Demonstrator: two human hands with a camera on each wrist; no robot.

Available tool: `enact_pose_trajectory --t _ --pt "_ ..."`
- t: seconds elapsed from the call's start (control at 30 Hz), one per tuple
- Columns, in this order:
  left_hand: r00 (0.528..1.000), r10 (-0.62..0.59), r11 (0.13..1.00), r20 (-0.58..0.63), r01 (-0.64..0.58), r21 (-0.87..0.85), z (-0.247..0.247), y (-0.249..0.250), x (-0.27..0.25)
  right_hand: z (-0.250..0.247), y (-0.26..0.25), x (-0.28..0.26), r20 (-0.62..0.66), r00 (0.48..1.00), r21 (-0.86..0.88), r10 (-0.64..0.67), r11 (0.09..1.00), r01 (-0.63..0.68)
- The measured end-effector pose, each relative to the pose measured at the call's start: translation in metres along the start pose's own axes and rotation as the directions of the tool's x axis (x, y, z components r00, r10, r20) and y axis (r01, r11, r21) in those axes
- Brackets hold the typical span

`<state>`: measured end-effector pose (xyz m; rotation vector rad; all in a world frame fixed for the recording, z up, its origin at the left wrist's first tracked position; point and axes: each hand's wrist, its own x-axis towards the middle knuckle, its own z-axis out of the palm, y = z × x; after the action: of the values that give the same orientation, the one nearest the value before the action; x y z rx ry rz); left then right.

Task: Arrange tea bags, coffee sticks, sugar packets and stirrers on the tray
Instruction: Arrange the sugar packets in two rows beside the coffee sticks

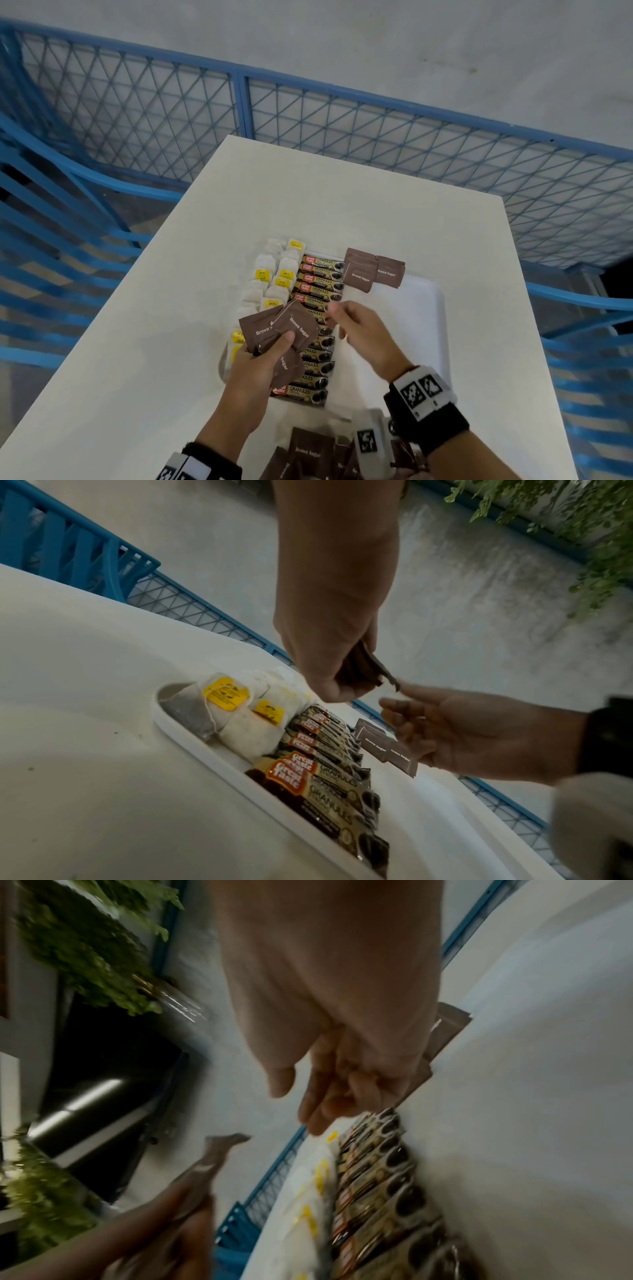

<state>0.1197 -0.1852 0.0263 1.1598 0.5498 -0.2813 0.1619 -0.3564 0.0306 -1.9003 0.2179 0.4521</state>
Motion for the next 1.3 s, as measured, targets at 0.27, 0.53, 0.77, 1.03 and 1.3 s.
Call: enact_pose_trajectory --t 0.27,0.53,0.77,1.03,1.3 --pt "1.000 0.015 0.998 0.019 -0.016 0.066 0.007 -0.003 -0.006 0.022 0.005 -0.034 0.110 0.994 0.303 -0.017 0.953 -0.017" --pt "0.999 0.044 0.993 0.019 -0.045 0.111 0.007 0.001 -0.008 0.004 0.010 -0.047 0.052 0.997 0.398 -0.052 0.917 0.027" --pt "1.000 -0.009 0.995 0.029 0.006 0.102 0.018 -0.004 -0.012 -0.001 0.022 -0.049 -0.086 0.996 0.467 -0.006 0.883 0.046" --pt "0.987 -0.160 0.986 0.007 0.160 -0.049 0.012 0.004 -0.011 -0.048 0.044 0.001 -0.354 0.912 0.533 0.207 0.846 0.015" --pt "0.987 -0.160 0.983 0.026 0.162 -0.084 0.011 0.013 -0.012 -0.086 0.069 0.062 -0.562 0.778 0.311 0.281 0.943 -0.117"
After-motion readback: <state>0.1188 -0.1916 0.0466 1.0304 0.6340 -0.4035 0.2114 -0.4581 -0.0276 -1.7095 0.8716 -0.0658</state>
